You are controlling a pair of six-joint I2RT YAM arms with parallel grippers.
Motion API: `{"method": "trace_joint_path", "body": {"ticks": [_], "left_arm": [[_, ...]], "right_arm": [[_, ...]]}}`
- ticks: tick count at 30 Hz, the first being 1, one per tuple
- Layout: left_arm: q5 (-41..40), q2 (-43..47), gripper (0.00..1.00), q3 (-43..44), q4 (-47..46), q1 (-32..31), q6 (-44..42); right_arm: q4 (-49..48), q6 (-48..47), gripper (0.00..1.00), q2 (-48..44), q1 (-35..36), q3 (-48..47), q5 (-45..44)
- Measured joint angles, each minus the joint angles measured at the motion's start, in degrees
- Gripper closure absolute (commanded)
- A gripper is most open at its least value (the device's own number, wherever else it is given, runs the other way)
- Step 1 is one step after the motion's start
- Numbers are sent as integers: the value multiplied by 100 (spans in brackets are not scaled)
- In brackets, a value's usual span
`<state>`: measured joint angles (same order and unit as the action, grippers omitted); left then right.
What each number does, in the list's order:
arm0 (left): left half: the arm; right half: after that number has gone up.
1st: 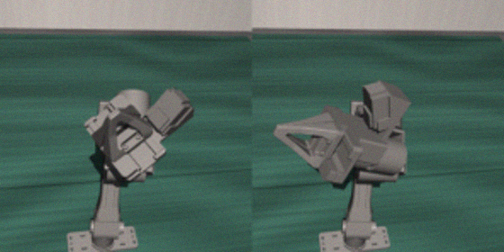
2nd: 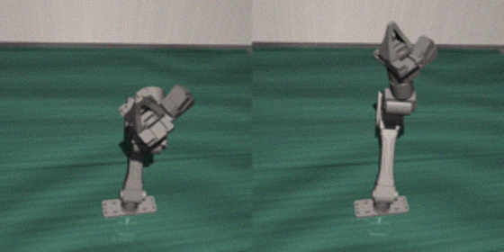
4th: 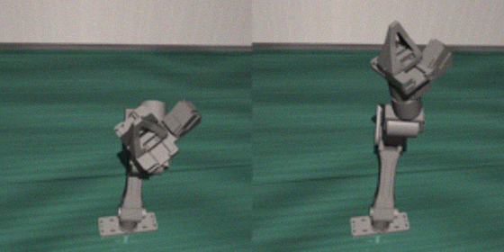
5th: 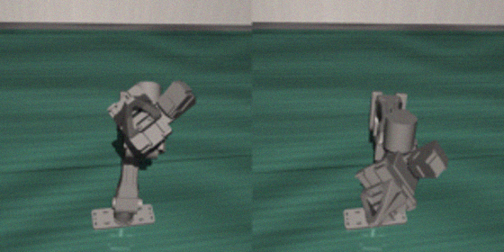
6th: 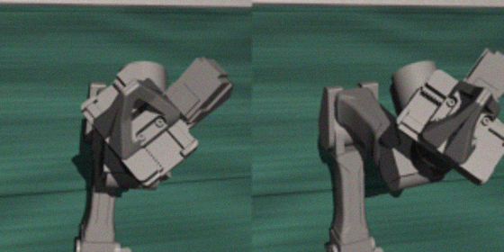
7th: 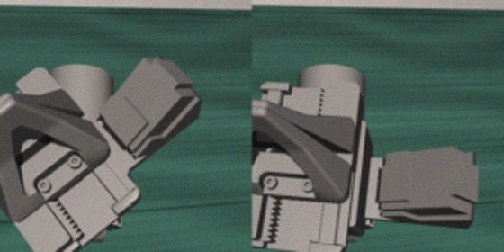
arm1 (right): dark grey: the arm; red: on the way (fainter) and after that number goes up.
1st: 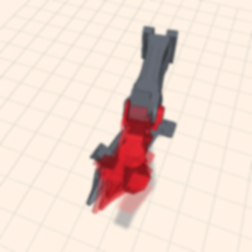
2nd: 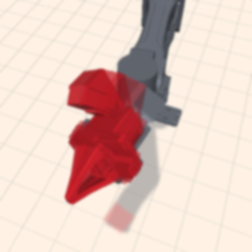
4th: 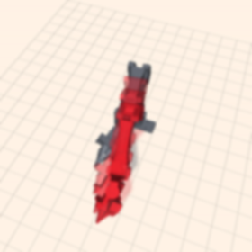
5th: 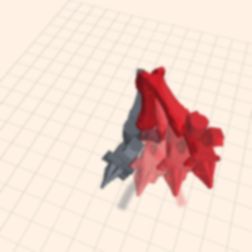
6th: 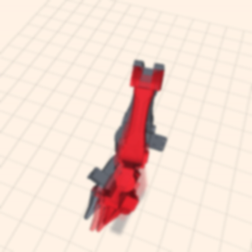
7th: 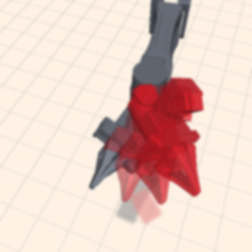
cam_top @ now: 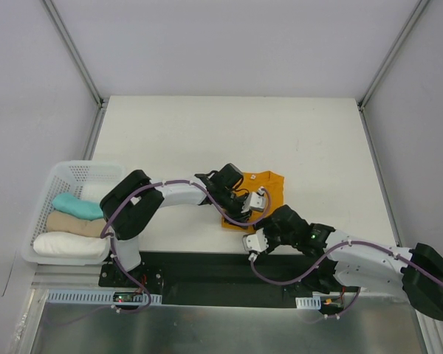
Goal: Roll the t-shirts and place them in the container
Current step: Roll the T-shirt to the center of the board.
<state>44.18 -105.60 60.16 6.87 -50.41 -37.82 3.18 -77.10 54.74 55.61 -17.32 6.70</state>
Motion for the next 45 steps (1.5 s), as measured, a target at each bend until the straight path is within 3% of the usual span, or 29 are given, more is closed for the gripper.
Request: {"method": "trace_joint_path", "body": {"ticks": [4, 5, 8, 12, 19, 34, 40, 45], "left_arm": [[87, 11, 76, -61, -59, 31, 50], [105, 15, 77, -70, -70, 39, 66], [192, 17, 79, -109, -118, 94, 131], [407, 33, 83, -160, -162, 258, 398], [1141, 48, 89, -166, 66, 529, 1154], [1888, -496, 93, 142, 516, 1276, 2376], [1969, -844, 75, 291, 796, 1622, 2968], [1840, -699, 69, 267, 1012, 1871, 2857]], "right_arm": [[-129, 31, 65, 28, -13, 46, -9], [-155, 46, 77, 37, -37, 48, -7], [-223, 164, 90, 74, -190, 46, 74], [133, 424, 92, 243, -667, -278, 691], [1663, 553, 92, 1130, -1722, -1436, 2476], [4645, -850, 92, 4597, -3226, -3932, 4699], [6297, -1604, 94, 6277, -3303, -5425, 5045], [7016, -1073, 95, 7053, -3528, -6000, 5108]]}}
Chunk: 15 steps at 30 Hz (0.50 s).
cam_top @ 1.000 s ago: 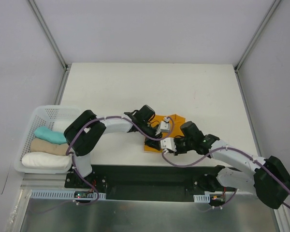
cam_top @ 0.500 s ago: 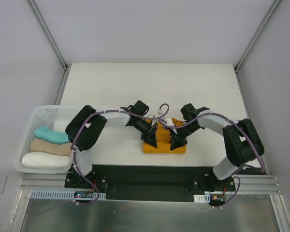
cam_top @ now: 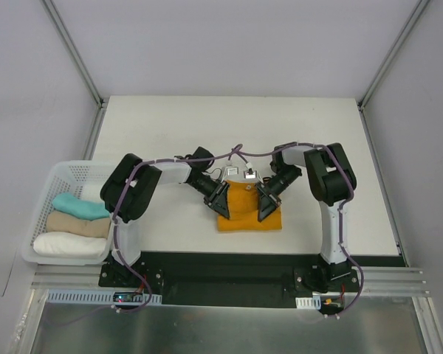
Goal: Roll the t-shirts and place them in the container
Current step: Roll the T-shirt to the center of the board.
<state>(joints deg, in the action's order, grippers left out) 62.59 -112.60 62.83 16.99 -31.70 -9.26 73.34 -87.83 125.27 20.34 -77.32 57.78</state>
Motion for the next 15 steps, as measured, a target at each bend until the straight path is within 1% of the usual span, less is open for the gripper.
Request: {"method": "trace_joint_path", "body": {"ticks": [4, 7, 9, 11, 15], "left_arm": [[-422, 632, 65, -168, 177, 173, -96], [-802, 1419, 61, -367, 317, 282, -236], [-1084, 1921, 57, -413, 352, 199, -433], [-1384, 2321, 56, -428, 330, -44, -732], [-1893, 2911, 54, -612, 31, -999, -1624]], "right_arm": [[363, 726, 96, 479, -157, -380, -146], [553, 1272, 96, 763, -234, -614, -214], [627, 1582, 96, 918, -262, -743, -245], [688, 1853, 96, 1038, -280, -861, -273], [763, 2275, 96, 1187, -280, -1045, -356]]}}
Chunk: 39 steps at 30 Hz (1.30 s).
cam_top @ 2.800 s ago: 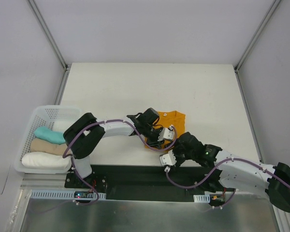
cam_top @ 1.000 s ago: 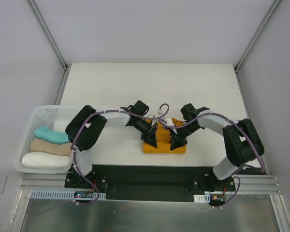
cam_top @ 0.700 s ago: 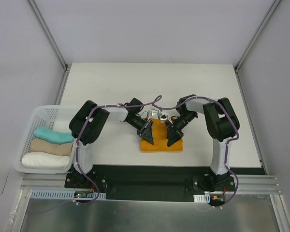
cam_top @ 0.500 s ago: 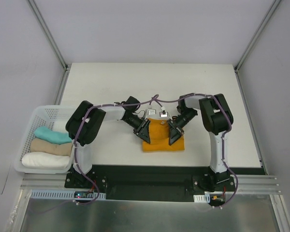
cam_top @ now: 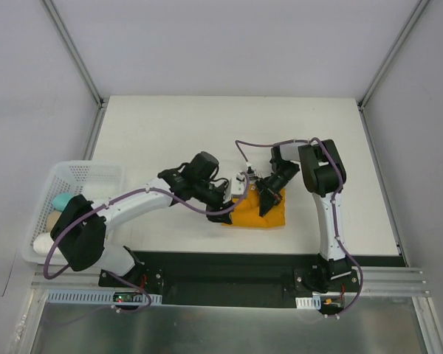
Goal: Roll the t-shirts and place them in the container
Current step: Roll the T-shirt to the center of the board.
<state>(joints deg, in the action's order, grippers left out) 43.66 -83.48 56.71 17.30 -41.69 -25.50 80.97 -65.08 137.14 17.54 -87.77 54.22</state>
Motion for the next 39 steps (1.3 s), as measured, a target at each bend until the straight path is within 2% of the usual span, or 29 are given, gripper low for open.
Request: {"method": "trace_joint_path", "body": {"ticks": [3, 6, 14, 21, 32, 33, 36, 37, 39], "left_arm": [[-201, 96, 54, -175, -240, -540, -614], [-376, -125, 54, -179, -444, -717, -1078], [-717, -826, 54, -179, -1067, -1207, -1561], [-1239, -1296, 53, -212, -1567, -1307, -1641], [-1742, -1460, 50, -551, -2072, -1464, -2546], [-1805, -1460, 51, -586, -2120, -1497, -2632], [-2037, -1462, 65, -699, -2273, -1572, -2852], [-2129, -1469, 77, -721, -2330, -1606, -2946], [-2306, -1497, 87, -754, -2441, -1646, -3112]], "right_arm": [[7, 173, 96, 22, 0, -44, -50], [4, 260, 96, 22, 0, -48, -79], [4, 404, 96, 39, 0, -74, -114], [4, 468, 96, 50, 0, -105, -129], [11, 474, 95, 94, -42, -188, -155], [15, 472, 95, 98, -44, -197, -164], [50, 452, 94, 120, -55, -238, -190], [59, 448, 94, 127, -59, -249, -195], [79, 444, 94, 136, -63, -273, -219]]}}
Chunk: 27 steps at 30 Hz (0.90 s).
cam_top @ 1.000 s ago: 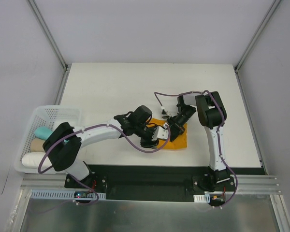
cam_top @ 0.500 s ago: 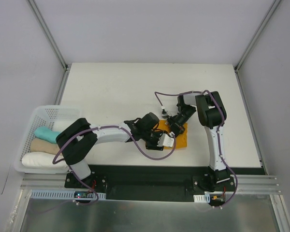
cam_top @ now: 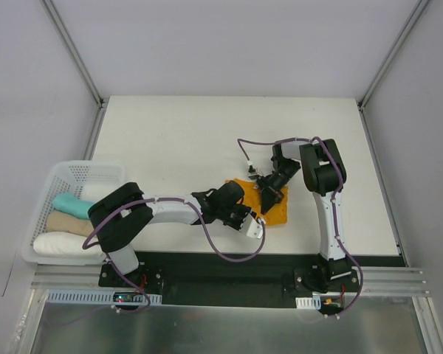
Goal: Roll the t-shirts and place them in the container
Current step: Roll the T-shirt to the center of the board.
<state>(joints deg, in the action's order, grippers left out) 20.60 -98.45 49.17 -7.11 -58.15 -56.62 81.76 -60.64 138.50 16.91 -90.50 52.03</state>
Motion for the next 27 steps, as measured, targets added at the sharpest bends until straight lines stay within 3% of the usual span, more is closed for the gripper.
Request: {"method": "trace_joint_path", "body": {"ticks": [1, 6, 7, 8, 9, 10, 14, 18, 20, 24, 27], "left_arm": [[-42, -33, 99, -7, -22, -20, -74], [-160, -83, 100, 35, 66, -76, -378], [-144, -94, 100, 79, 131, -79, -396], [-116, -116, 100, 160, 254, -76, -411], [-85, -136, 100, 264, 396, -72, -409], [-13, -164, 100, 367, 505, -59, -404], [354, -378, 100, 802, 918, 153, -280], [951, -586, 100, 1198, 1386, 455, -26], [1250, -699, 100, 1381, 1580, 597, 146], [1869, -890, 100, 1714, 2033, 866, 490], [2293, -1054, 100, 1969, 2387, 1045, 769]], "right_arm": [[7, -2, 94, 2, -4, -9, -15], [24, -20, 96, 2, -50, -24, -42], [35, -31, 88, 2, -59, -24, -37], [39, -74, 78, 2, -90, -24, -28], [61, -155, 47, 2, -125, -37, -7], [74, -212, 4, 0, -173, -72, -2], [308, -455, 4, -367, -625, -785, 61], [-529, -693, 4, -1963, -1314, -1270, -254], [-1279, -295, 4, -3265, -1718, -833, -540], [-4277, 1005, 4, -6669, -2133, 1268, -1438], [-4828, 2109, 4, -7571, -2022, 1563, -1364]]}}
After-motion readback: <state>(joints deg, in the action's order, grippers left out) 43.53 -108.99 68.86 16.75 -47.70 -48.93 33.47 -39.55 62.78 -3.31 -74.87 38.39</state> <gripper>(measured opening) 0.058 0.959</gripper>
